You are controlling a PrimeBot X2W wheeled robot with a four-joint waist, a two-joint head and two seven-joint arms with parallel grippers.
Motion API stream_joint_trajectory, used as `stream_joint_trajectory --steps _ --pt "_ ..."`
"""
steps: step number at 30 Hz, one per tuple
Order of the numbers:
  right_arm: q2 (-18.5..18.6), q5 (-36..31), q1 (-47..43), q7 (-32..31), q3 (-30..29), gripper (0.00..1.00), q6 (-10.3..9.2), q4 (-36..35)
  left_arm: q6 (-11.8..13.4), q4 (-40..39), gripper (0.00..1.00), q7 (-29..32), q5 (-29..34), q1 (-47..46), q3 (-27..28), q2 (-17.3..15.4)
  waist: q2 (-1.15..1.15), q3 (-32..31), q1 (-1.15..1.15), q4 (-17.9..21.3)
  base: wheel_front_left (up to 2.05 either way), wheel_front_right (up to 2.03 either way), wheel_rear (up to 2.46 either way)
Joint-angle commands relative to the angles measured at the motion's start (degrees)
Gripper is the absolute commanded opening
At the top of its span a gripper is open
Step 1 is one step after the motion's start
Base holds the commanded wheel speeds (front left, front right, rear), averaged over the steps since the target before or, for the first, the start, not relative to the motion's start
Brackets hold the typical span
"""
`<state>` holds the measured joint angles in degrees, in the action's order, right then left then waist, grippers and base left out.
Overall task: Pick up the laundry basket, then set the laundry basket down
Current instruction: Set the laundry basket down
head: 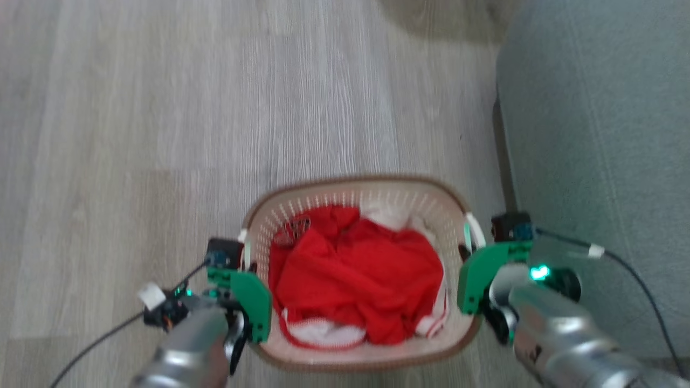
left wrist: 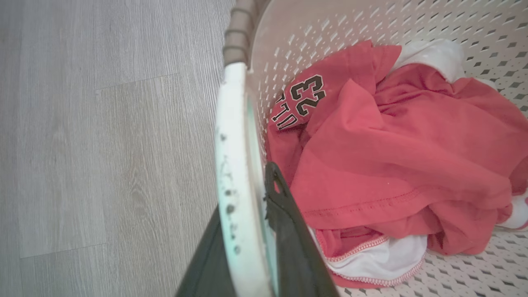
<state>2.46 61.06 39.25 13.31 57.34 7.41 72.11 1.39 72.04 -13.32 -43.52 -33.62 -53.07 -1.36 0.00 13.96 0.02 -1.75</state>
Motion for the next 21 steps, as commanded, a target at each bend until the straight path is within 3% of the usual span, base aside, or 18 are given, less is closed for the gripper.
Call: stream_joint_trajectory --steps 1,11,21 --pt "0.42 -0.47 2.19 1.49 0.20 0.00 0.08 -0.36 0.48 0.19 0.00 -0.67 0.07 -1.94 0.90 -1.52 0.00 3.01 -0.02 0.15 0.00 0.00 0.00" --pt "0.42 -3.70 12.54 1.67 -2.61 0.00 0.08 1.24 0.56 0.37 0.00 -1.39 0.83 -11.27 1.27 -1.62 0.00 14.93 -0.02 -0.38 0.00 0.00 0.00" --pt "0.42 -11.95 21.40 1.68 -9.41 0.00 0.08 1.78 0.82 0.28 0.00 -1.64 2.15 -20.94 1.51 -1.61 0.00 27.80 -0.02 -1.09 0.00 0.00 0.00"
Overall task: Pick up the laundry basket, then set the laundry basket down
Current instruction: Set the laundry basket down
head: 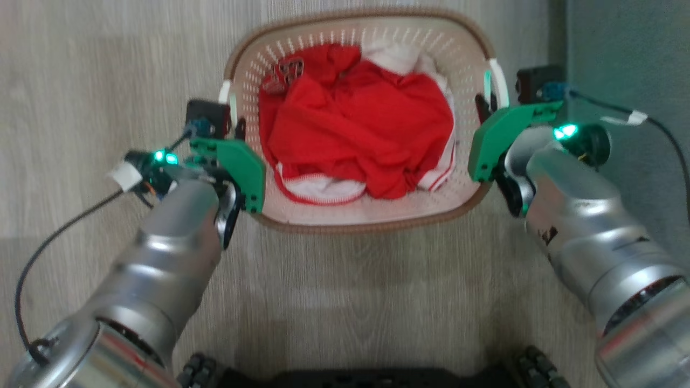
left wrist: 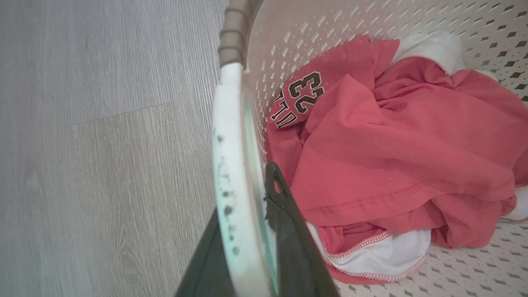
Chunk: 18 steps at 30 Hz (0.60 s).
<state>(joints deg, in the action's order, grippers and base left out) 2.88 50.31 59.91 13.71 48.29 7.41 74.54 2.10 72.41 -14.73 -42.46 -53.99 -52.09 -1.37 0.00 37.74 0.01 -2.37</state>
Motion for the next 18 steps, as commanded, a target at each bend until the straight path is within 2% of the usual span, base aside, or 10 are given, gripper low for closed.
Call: stream_joint_trajectory --steps 1,18 --pt "-0.01 -2.01 1.15 1.29 -1.07 0.00 0.08 -0.64 0.13 -0.15 0.00 -0.24 1.23 -1.18 0.54 -1.60 0.00 4.88 -0.01 -0.51 0.00 0.00 0.00" --pt "-0.01 -12.74 2.63 1.29 -11.48 0.00 0.08 -1.79 0.41 -0.84 0.00 -0.26 3.62 -5.62 1.12 -1.82 0.00 13.10 -0.01 -0.80 0.00 0.00 0.00"
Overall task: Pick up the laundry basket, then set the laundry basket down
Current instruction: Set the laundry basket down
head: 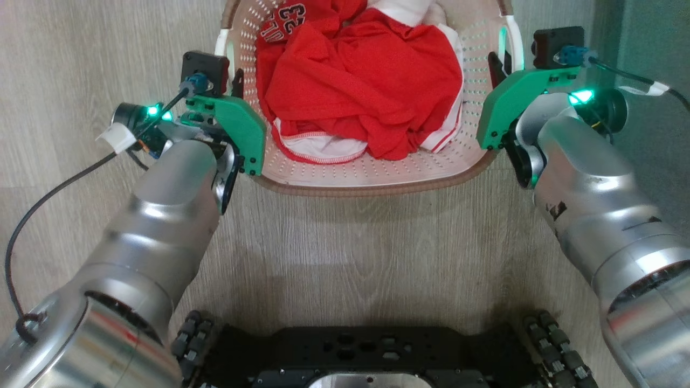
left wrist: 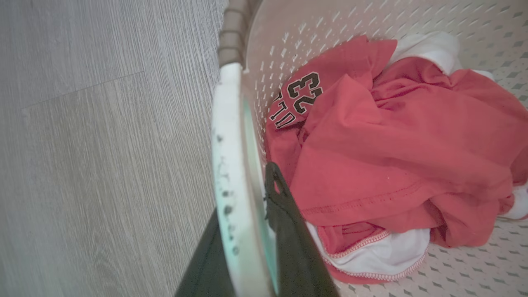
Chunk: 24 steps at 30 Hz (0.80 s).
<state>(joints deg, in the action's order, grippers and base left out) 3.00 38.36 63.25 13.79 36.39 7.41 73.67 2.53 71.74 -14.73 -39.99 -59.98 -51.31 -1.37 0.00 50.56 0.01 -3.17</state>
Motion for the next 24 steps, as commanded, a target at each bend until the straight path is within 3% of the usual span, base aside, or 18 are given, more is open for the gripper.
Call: stream_joint_trajectory --steps 1,13,15,16,24 --pt "-0.13 -1.39 -0.78 1.20 -0.17 0.00 0.08 -1.14 -0.04 -0.20 0.00 -0.26 1.26 0.25 0.39 -1.82 0.00 0.56 -0.01 0.02 0.00 0.00 0.00" --pt "-0.13 -7.42 -1.94 1.20 -5.55 0.00 0.08 -3.53 0.06 -0.33 0.00 -0.27 2.78 -0.68 0.82 -1.83 0.00 1.84 -0.01 -0.02 0.00 0.00 0.00" --pt "-0.13 -8.23 -2.19 1.20 -6.15 0.13 0.08 -3.96 0.16 -0.40 0.00 -0.27 2.91 -0.64 1.07 -1.85 0.00 1.85 -0.01 -0.04 0.00 0.00 0.00" --pt "-0.13 -8.61 -2.32 1.20 -6.43 0.14 0.08 -4.14 0.20 -0.41 0.00 -0.27 2.96 -0.61 1.20 -1.85 0.00 1.85 -0.01 -0.06 0.00 0.00 0.00" --pt "-0.13 -10.22 -2.91 1.20 -7.77 0.16 0.08 -4.96 0.34 -0.37 0.00 -0.27 3.43 -0.41 2.02 -1.82 0.00 1.88 -0.01 -0.09 0.00 0.00 0.00"
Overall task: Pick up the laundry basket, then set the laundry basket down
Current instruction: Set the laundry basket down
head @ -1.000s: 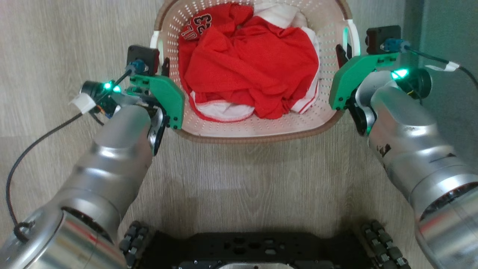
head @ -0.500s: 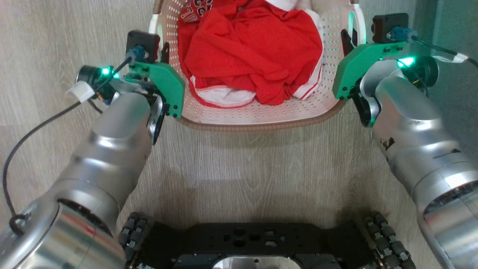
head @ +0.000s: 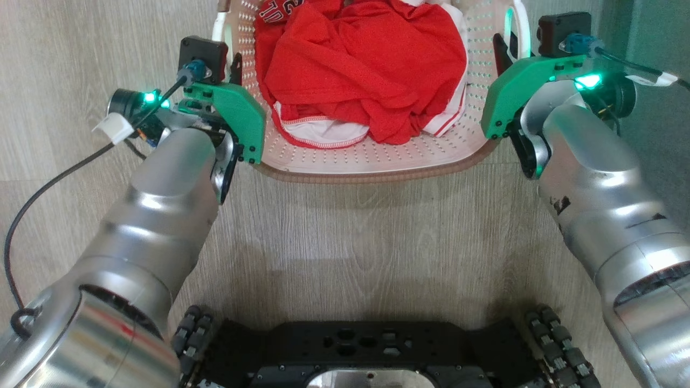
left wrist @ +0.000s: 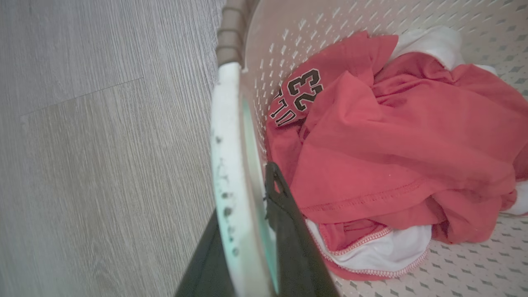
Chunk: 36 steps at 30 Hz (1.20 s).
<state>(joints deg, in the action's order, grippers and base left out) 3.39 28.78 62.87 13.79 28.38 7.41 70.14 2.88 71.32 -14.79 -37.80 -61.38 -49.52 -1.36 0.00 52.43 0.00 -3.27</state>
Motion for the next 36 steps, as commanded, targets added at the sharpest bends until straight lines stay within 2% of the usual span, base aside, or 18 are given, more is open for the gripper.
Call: stream_joint_trajectory --steps 1,2,4,7,8,9,10,11,12,13,14,15,16,17,19,22,36 --pt "-0.51 -0.76 -2.54 1.20 0.14 0.17 0.08 -1.47 0.00 0.05 0.00 -0.20 1.30 0.99 0.32 -1.83 0.00 0.01 0.00 0.01 0.00 0.00 0.00" --pt "-0.51 -0.87 -2.55 1.20 0.04 0.20 0.08 -1.49 0.01 0.06 0.00 -0.20 1.36 0.99 0.41 -1.83 0.00 0.01 0.00 0.01 0.00 0.00 0.00" --pt "-0.51 -1.10 -2.56 1.20 -0.18 0.29 0.08 -1.61 0.07 0.04 0.17 -0.20 1.51 0.97 0.58 -1.82 0.00 0.00 0.00 0.00 0.00 0.00 0.00" --pt "-0.51 -1.43 -2.65 1.20 -0.45 0.43 0.08 -1.85 0.25 0.00 0.37 -0.20 1.67 1.00 0.93 -1.81 0.00 -0.05 0.00 -0.01 0.00 0.00 0.00" --pt "-0.51 -1.54 -2.69 1.20 -0.54 0.47 0.08 -1.93 0.33 0.01 0.38 -0.20 1.70 1.05 1.06 -1.81 0.00 -0.07 0.00 -0.01 0.00 0.00 0.00" --pt "-0.51 -1.66 -2.72 1.20 -0.65 0.60 0.08 -1.99 0.43 0.04 0.39 -0.20 1.70 1.12 1.22 -1.81 0.00 -0.10 0.00 -0.02 0.00 0.00 0.00" --pt "-0.51 -1.80 -2.76 1.20 -0.76 0.80 0.08 -2.04 0.52 0.09 0.41 -0.20 1.67 1.21 1.40 -1.80 0.00 -0.15 0.00 -0.04 0.00 0.00 0.00" --pt "-0.51 -1.94 -2.81 1.20 -0.89 0.95 0.08 -2.09 0.57 0.14 0.46 -0.20 1.67 1.30 1.54 -1.80 0.00 -0.21 0.00 -0.05 0.00 0.00 0.00" --pt "-0.51 -2.08 -2.84 1.20 -1.04 1.00 0.08 -2.12 0.64 0.20 0.49 -0.20 1.66 1.40 1.69 -1.82 0.00 -0.29 0.00 -0.05 0.00 0.00 0.00" --pt "-0.51 -2.21 -2.85 1.20 -1.17 1.00 0.08 -2.15 0.73 0.26 0.60 -0.20 1.65 1.50 1.85 -1.87 0.00 -0.38 0.00 -0.04 0.00 0.00 0.00" --pt "-0.51 -2.37 -2.84 1.20 -1.32 1.00 0.08 -2.21 0.76 0.31 0.60 -0.20 1.65 1.61 1.99 -1.93 0.00 -0.48 0.00 -0.02 0.00 0.00 0.00" --pt "-0.51 -2.55 -2.82 1.20 -1.49 1.00 0.08 -2.30 0.83 0.33 0.64 -0.20 1.64 1.69 2.16 -2.00 0.00 -0.59 0.00 0.00 0.00 0.00 0.00" --pt "-0.51 -2.71 -2.83 1.20 -1.66 1.00 0.08 -2.43 0.91 0.28 0.75 -0.20 1.64 1.76 2.35 -2.08 0.00 -0.71 0.00 0.01 0.00 0.00 0.00" --pt "-0.51 -2.71 -2.83 1.20 -1.66 1.00 0.08 -2.43 0.91 0.28 0.75 -0.20 1.64 1.76 2.35 -2.08 0.00 -0.71 0.00 0.01 0.00 0.00 0.00" --pt "-0.51 -3.09 -2.86 1.20 -2.02 1.00 0.08 -2.73 1.08 0.00 0.90 -0.20 1.68 2.01 2.75 -2.29 0.00 -1.07 0.00 0.04 0.00 0.00 0.00" --pt "-0.51 -3.74 -3.08 1.20 -2.70 1.00 0.08 -3.12 1.40 -0.84 0.99 -0.20 1.79 2.61 3.52 -2.76 0.00 -1.94 0.00 0.14 0.00 0.00 0.00" --pt "-0.51 -8.08 -7.68 1.20 -7.60 1.00 0.08 -8.23 3.24 -10.84 1.00 -0.20 4.72 9.51 10.19 -5.67 0.00 -11.46 0.00 1.11 0.00 0.00 0.00"
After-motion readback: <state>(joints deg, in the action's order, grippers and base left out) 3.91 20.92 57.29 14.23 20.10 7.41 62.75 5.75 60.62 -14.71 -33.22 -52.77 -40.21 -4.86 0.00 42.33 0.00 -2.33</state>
